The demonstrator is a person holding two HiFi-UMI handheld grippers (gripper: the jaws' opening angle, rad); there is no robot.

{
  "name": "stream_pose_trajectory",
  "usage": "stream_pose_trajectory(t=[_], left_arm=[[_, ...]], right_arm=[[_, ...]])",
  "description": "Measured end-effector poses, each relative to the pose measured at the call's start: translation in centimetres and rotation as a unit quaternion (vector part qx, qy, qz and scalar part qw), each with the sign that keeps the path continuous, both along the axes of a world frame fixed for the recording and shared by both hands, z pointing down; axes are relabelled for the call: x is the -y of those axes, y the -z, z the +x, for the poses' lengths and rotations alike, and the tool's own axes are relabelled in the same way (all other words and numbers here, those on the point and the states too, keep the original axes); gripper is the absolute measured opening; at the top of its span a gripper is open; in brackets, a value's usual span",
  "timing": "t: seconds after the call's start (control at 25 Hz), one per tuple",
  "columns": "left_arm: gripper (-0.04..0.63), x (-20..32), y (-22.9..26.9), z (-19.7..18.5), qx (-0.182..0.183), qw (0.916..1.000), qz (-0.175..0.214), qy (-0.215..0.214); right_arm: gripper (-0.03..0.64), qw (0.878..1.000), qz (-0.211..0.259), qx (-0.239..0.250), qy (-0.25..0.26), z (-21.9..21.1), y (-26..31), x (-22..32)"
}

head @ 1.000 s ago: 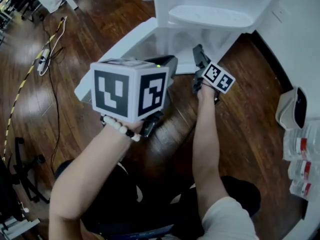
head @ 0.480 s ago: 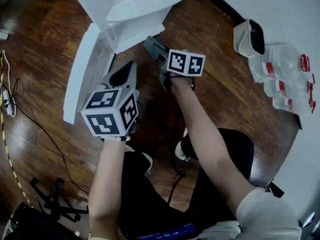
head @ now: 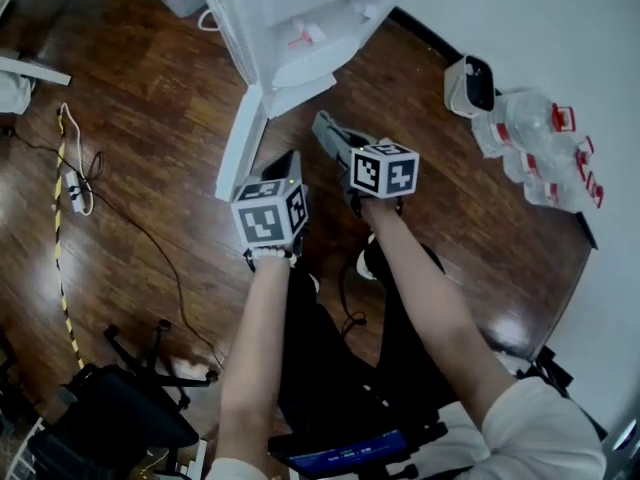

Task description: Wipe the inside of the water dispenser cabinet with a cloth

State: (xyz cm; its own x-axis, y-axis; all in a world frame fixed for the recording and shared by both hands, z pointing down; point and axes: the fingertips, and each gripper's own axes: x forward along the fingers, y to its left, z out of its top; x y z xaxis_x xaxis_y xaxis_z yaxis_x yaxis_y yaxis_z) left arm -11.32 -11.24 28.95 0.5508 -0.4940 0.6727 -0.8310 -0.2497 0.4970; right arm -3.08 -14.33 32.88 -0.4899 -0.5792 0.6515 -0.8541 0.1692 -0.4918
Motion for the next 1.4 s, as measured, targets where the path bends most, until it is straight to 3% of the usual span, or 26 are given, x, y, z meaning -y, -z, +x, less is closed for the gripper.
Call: stream_pose_trajectory(t=[0.16,0.32,0.48,0.64,0.84,1.08,1.2,1.28,1.4], left_arm=[[-0.012,-1.6,10.4,-0.5,-0.008,0.9998,0.002,-0.016],[-0.012,-3.1,19.0,-0.1,-0.006,0.9974,0.040,-0.060],[-0.012,-4.8,25.7,1.5,-0.004,0.9950,0.075,-0.066],[-0.012,-8.0,31.5,4.1,0.000,0.9931,0.100,-0.061],[-0.012,-14.2,37.3,8.8,-0.002,0.9898,0.136,-0.042],[-0.012,-22.9,42.8,14.5,0.004,0.9841,0.177,-0.014],[-0.012,-25.9,45.3,15.8,0.011,0.9806,0.195,-0.013],[-0.012,-27.7,47.0,16.2,0.017,0.9770,0.212,-0.020],[-0.012,-30.2,48.6,15.6,0.017,0.9721,0.231,-0.036]], right_arm=[[0.044,1.000,0.016,-0.014,0.005,-2.0,11.8,-0.7],[0.043,0.998,0.054,-0.018,-0.015,-2.4,21.9,-1.1],[0.040,0.994,0.104,-0.023,-0.034,-0.4,29.8,-3.4],[0.040,0.987,0.149,0.012,-0.054,2.4,37.2,-6.8],[0.037,0.981,0.182,0.064,-0.034,6.4,43.5,-13.9],[0.038,0.973,0.210,0.091,0.015,10.9,49.2,-23.2],[0.038,0.968,0.235,0.078,0.039,11.8,51.6,-27.0],[0.040,0.964,0.257,0.067,0.030,12.5,53.0,-29.3],[0.043,0.953,0.290,0.093,-0.001,13.1,55.0,-32.6]])
